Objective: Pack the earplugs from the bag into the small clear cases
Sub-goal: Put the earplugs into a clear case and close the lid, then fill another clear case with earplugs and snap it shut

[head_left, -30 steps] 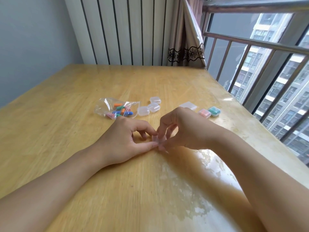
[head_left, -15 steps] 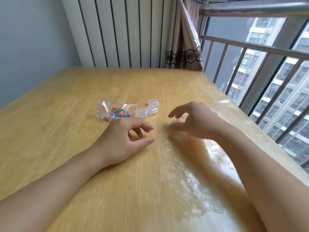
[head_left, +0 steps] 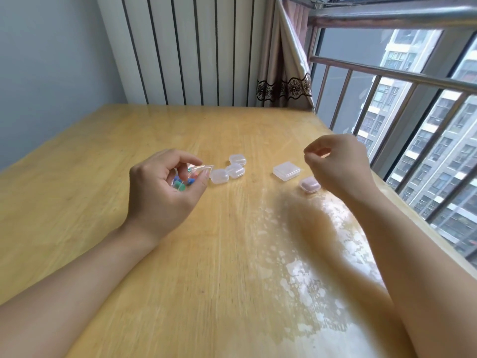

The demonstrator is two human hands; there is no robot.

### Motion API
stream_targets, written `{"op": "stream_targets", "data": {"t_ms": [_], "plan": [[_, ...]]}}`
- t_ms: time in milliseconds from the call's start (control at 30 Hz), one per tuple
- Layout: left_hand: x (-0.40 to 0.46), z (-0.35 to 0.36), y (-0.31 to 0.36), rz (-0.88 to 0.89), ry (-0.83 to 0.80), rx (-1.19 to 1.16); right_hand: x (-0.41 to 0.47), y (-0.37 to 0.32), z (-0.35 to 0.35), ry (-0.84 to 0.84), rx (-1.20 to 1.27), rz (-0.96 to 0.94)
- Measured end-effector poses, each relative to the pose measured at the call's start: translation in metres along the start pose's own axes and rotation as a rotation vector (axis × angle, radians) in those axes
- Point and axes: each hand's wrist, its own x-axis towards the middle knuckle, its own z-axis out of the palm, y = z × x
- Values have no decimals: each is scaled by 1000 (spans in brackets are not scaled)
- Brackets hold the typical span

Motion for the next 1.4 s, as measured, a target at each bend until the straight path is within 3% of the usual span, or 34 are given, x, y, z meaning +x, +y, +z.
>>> {"op": "stream_targets", "data": {"t_ms": [100, 233, 333, 433, 600, 767, 900, 967, 1100, 1200, 1400], "plan": [[7, 0, -10, -152, -58, 132, -10, -15, 5, -36, 155, -70], [15, -2, -31, -492, -261, 58, -50, -46, 40, -383, 212, -412], [18, -2, -45, -596, -288, 69, -67, -60, 68, -474, 138, -598], [16, 1, -41, -546, -353, 60, -68, -68, 83, -481, 93, -618], [11, 6, -45, -411, -432, 68, -59, -65, 79, -290, 102, -594], [10, 7, -52, -338, -420, 141, -58, -61, 82, -385, 15, -500], [13, 6, -56, -285, -394, 255, -53, -62, 77, -197, 349, -328], [14, 3, -57, -275, -371, 260, -44, -53, 76, -104, 358, -229], [15, -3, -58, -288, -353, 232, -36, -35, 85, -365, -39, -286], [16, -5, -59, -313, -321, 222, -36, -37, 90, -457, -219, -320], [17, -7, -59, -324, -297, 248, -36, -34, 85, -445, -116, -328]]}}
